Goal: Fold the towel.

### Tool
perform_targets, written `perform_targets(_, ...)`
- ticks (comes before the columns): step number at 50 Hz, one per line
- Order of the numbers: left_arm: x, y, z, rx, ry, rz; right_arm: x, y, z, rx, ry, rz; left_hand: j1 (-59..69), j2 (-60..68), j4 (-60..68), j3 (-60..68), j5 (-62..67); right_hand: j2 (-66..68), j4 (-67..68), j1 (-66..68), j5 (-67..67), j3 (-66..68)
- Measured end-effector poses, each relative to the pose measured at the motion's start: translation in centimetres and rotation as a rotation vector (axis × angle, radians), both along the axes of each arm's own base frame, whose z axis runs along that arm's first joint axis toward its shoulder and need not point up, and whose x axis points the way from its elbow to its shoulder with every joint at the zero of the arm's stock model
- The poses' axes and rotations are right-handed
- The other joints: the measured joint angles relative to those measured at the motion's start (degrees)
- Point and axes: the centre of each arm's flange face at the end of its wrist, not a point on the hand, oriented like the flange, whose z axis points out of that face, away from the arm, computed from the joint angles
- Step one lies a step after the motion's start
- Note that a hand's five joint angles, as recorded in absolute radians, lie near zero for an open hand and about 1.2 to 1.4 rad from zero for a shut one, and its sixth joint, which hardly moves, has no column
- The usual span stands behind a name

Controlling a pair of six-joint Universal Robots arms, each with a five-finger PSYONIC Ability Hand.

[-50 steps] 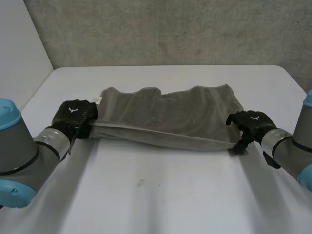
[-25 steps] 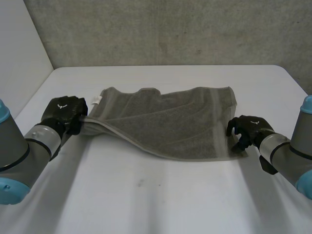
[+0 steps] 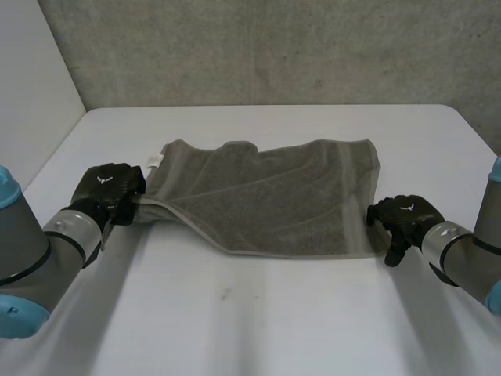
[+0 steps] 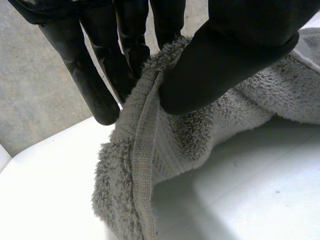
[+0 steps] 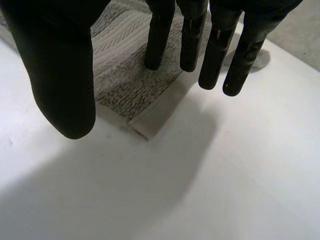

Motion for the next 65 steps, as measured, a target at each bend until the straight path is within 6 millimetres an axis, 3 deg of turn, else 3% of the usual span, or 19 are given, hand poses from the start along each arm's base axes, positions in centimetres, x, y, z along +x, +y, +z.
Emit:
perform_targets(9, 0.0, 0.0, 0.0, -0.001, 0.0, 0.0, 0.4, -0.7, -1.2, -0.016, -0.026, 0.025, 0.0, 0.0, 0.0, 0.0, 0.0, 4.57, 4.56, 5.8, 4.09, 4.77)
perform_targets(29, 0.1, -0.1, 0.0, 0.0, 0.0, 0.003, 0.6, -2.3, -1.8, -0.05, -0.034, 0.028, 0.0, 0.0, 0.0, 0.0, 0.0, 10.69, 10.9, 12.86, 9.89, 10.9)
perform_targets(47, 0.0, -0.1, -0.2, 0.004, -0.001, 0.001, 1.3, -3.8, -1.2, -0.093, -0.043, 0.036, 0.0, 0.0, 0.0, 0.0, 0.0, 13.2, 13.48, 15.75, 12.87, 13.5)
perform_targets(65, 0.0, 0.0, -0.3, 0.008, -0.001, 0.0, 2.0, -4.8, -1.9, -0.1, -0.042, 0.051, 0.0, 0.0, 0.0, 0.0, 0.0, 18.38, 18.51, 21.59, 17.77, 18.52)
